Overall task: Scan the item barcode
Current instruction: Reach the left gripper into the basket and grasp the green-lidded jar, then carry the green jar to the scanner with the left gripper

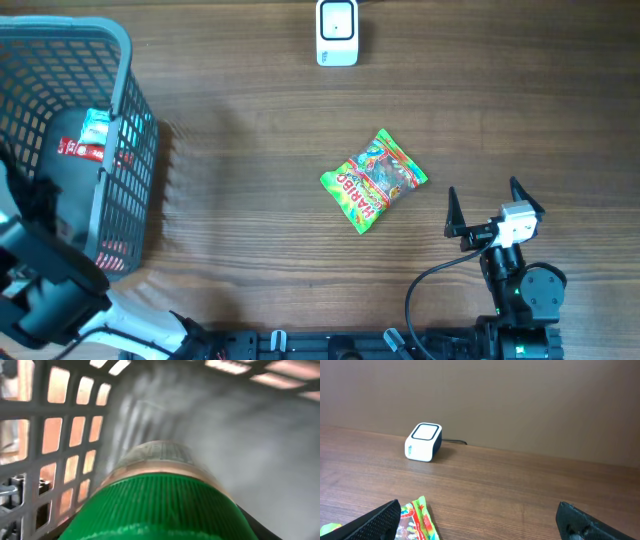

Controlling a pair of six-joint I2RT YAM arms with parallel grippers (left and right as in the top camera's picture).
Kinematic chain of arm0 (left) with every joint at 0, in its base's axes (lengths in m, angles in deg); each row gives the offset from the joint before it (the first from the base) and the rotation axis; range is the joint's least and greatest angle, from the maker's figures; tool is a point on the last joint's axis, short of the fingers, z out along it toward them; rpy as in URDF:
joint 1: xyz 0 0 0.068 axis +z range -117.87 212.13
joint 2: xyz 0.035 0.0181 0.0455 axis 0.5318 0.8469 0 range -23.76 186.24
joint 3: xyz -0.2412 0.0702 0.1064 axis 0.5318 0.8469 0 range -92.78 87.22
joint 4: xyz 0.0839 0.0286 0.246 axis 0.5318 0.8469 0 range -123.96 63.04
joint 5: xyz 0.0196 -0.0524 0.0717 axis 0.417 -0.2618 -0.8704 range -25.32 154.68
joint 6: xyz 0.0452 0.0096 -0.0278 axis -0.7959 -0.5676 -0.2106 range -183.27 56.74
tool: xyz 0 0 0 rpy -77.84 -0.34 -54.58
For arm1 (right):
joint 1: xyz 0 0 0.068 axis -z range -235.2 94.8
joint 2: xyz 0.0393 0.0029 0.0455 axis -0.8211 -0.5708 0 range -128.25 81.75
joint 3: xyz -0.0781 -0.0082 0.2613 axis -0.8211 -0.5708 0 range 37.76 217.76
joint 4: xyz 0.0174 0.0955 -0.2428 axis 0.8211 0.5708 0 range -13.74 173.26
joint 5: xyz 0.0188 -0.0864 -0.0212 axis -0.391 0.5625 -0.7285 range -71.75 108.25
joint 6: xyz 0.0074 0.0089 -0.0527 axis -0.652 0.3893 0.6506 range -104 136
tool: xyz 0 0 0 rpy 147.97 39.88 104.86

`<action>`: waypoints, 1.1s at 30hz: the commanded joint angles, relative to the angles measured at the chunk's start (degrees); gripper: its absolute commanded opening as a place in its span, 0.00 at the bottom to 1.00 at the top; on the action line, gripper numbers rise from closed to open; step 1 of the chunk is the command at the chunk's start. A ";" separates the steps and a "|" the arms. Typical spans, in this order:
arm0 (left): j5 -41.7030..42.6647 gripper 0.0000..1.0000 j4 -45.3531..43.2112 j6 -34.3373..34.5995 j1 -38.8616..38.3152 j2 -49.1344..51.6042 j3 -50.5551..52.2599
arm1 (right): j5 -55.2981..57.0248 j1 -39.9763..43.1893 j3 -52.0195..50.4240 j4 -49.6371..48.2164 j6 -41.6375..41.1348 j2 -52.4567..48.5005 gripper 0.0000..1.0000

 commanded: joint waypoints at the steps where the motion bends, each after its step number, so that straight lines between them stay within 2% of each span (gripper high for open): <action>1: 5.60 0.55 1.95 -2.67 -0.42 -7.52 -7.58 | 0.42 -0.26 -0.09 -0.17 -0.81 0.35 1.00; 6: 16.46 0.56 1.64 -3.91 -2.54 -17.20 -12.61 | 0.42 -0.26 -0.09 -0.17 -0.81 0.35 1.00; 11: 25.05 0.56 -1.95 -3.91 -6.75 -28.59 -13.03 | 0.42 -0.26 -0.09 -0.17 -0.81 0.35 1.00; 15: 25.35 0.55 -6.47 -3.82 -18.53 -38.84 -13.03 | 0.42 -0.26 -0.09 -0.17 -0.81 0.35 1.00; 17: 24.98 0.55 -6.80 -3.65 -24.76 -40.02 -13.03 | 0.42 -0.26 -0.09 -0.17 -0.81 0.35 1.00; 21: 19.91 0.54 -3.30 -1.68 -40.06 -36.30 -12.81 | 0.42 -0.26 -0.09 -0.17 -0.83 0.35 1.00; 24: 13.57 0.53 -0.26 -1.68 -51.34 -28.87 -12.76 | 0.42 -0.26 -0.09 -0.17 -0.81 0.35 1.00; 27: 12.85 0.54 0.87 -1.68 -60.33 -19.43 -11.30 | 0.42 -0.26 -0.09 -0.17 -0.81 0.35 1.00; 33: 12.66 0.54 -2.29 4.92 -68.52 -0.37 -8.98 | 0.42 -0.26 -0.09 -0.17 -0.83 0.35 1.00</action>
